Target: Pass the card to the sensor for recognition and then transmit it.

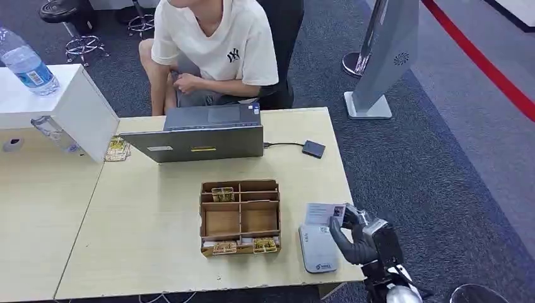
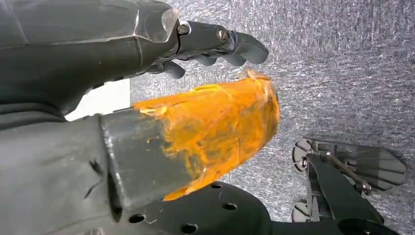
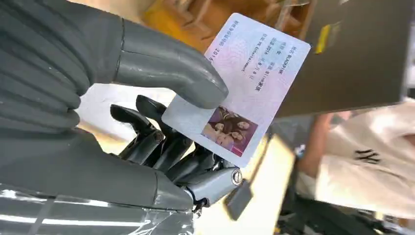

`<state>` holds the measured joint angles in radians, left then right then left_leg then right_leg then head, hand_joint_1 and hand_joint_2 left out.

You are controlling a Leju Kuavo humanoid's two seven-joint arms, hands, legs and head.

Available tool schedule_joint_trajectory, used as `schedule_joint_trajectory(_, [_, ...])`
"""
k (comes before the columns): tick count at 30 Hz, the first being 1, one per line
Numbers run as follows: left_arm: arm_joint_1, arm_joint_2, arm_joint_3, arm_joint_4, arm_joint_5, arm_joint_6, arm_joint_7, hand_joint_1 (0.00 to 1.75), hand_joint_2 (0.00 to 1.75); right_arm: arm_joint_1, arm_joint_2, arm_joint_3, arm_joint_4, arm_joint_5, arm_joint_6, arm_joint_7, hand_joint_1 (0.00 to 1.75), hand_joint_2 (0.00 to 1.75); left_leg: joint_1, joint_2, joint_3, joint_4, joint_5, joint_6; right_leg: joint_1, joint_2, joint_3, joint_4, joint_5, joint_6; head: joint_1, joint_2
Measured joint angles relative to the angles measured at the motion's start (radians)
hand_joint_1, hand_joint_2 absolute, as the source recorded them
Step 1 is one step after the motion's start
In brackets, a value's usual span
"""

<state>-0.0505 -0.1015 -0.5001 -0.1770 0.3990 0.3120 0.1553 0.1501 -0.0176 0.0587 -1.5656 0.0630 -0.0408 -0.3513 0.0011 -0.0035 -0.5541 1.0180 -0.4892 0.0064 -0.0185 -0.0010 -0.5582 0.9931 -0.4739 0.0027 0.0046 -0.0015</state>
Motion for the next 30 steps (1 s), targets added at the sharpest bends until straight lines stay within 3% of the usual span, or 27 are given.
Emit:
schedule_joint_trajectory(8, [0.001, 0.001, 0.001, 0.000, 0.013, 0.001, 0.000, 0.00, 0.00, 0.010, -0.076, -0.052, 0.031, 0.076, 0.078, 0.047, 1.75, 1.75, 0.000, 0.000, 0.000, 0.000, 0.000, 0.000, 0.000, 0.000, 0.000, 0.000, 0.000, 0.000, 0.000, 0.000])
schedule_joint_trajectory(14, [0.002, 0.003, 0.003, 0.000, 0.022, 0.001, -0.001, 0.00, 0.00, -0.010, -0.138, -0.046, 0.093, 0.221, 0.142, 0.077, 1.75, 1.75, 0.000, 0.000, 0.000, 0.000, 0.000, 0.000, 0.000, 0.000, 0.000, 0.000, 0.000, 0.000, 0.000, 0.000])
schedule_joint_trajectory(30, [0.002, 0.006, 0.010, 0.000, 0.045, 0.000, 0.000, 0.00, 0.00, -0.122, -0.167, 0.075, 0.230, 0.328, 0.138, 0.097, 1.75, 1.75, 0.000, 0.000, 0.000, 0.000, 0.000, 0.000, 0.000, 0.000, 0.000, 0.000, 0.000, 0.000, 0.000, 0.000])
